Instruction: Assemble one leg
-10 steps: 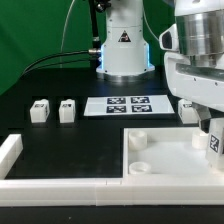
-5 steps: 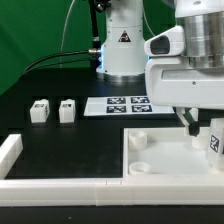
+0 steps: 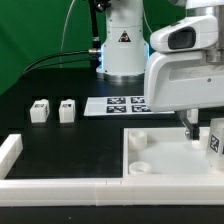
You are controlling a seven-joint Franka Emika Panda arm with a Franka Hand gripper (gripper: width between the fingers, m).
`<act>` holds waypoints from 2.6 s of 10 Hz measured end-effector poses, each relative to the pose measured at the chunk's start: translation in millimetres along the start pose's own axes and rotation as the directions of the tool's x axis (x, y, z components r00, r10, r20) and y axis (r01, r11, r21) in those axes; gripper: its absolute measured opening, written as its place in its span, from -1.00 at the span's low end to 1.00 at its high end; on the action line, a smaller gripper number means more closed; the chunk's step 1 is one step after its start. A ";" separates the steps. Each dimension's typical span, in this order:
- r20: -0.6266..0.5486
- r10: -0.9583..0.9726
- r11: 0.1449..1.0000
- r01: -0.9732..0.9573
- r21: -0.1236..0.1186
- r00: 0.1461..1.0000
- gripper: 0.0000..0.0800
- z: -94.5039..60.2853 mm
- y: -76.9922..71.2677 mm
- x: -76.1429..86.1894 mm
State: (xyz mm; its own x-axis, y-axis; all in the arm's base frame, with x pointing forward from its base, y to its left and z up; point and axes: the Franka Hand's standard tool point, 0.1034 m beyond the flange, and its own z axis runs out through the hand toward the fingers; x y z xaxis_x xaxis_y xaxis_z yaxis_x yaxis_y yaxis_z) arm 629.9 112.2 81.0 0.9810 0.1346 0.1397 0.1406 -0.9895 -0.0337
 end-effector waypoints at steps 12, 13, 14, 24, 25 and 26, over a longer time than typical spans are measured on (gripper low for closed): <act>0.002 0.141 0.990 -0.141 0.005 0.990 -0.27 1.8 4.1 -1.5; -0.006 0.303 0.953 -0.303 0.019 0.953 -0.27 2.5 2.6 -1.2; -0.002 0.410 0.912 -0.410 0.023 0.912 -0.27 3.1 2.6 -2.2; 0.042 0.999 -0.020 -1.000 0.001 -0.020 -0.26 5.3 0.5 -11.0; 0.043 0.998 -0.037 -0.999 0.001 -0.037 -0.24 5.3 -0.1 -11.0; 0.042 0.999 -0.013 -1.000 0.002 -0.012 -0.24 5.6 -0.2 -11.1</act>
Offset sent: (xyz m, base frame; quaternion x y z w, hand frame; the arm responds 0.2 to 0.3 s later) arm 0.0000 0.0000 0.0000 0.0000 0.0000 0.0000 1.0000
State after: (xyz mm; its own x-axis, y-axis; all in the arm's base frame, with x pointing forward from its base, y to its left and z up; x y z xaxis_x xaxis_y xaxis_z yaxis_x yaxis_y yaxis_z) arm 619.8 111.2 73.9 0.1339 -0.9880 -0.0775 -0.9825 -0.1221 -0.1408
